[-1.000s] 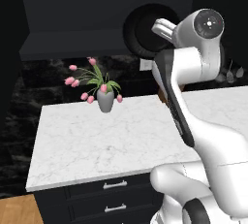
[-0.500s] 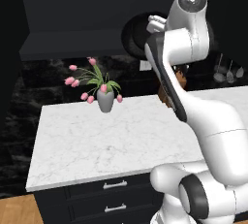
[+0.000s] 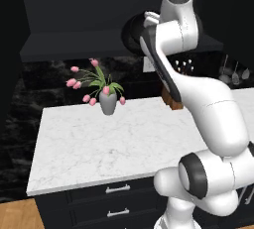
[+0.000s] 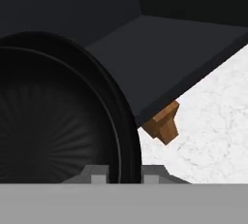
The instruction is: Pick up the bowls on the counter and stack them on top of one another in the open cabinet. Place the smaller bowl on top of the larger bowl.
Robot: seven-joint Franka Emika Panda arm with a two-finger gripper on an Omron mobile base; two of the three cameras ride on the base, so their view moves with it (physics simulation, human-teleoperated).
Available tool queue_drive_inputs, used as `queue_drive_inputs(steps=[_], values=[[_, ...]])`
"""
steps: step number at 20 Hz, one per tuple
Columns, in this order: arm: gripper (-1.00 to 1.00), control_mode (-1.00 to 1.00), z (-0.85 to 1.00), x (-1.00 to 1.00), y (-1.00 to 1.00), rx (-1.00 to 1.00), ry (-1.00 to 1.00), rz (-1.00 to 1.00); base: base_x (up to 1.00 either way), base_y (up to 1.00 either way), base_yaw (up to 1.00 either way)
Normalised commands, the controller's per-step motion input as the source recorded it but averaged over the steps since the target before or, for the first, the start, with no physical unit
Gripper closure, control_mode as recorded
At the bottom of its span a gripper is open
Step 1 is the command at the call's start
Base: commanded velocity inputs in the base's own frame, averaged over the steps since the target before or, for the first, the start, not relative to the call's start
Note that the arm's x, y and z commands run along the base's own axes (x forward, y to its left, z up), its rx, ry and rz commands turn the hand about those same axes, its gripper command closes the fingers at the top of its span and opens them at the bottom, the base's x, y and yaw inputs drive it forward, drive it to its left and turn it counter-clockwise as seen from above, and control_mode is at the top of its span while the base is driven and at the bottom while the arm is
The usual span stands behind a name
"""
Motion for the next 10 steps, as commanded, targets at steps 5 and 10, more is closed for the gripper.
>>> queue_drive_inputs(steps=[5, 10], values=[[1.00, -1.00, -0.27, 0.52, 0.00, 0.00, 0.00, -0.04, 0.00, 0.00, 0.00], [1.00, -1.00, 0.00, 0.62, 0.00, 0.00, 0.00, -0.02, 0.00, 0.00, 0.00]])
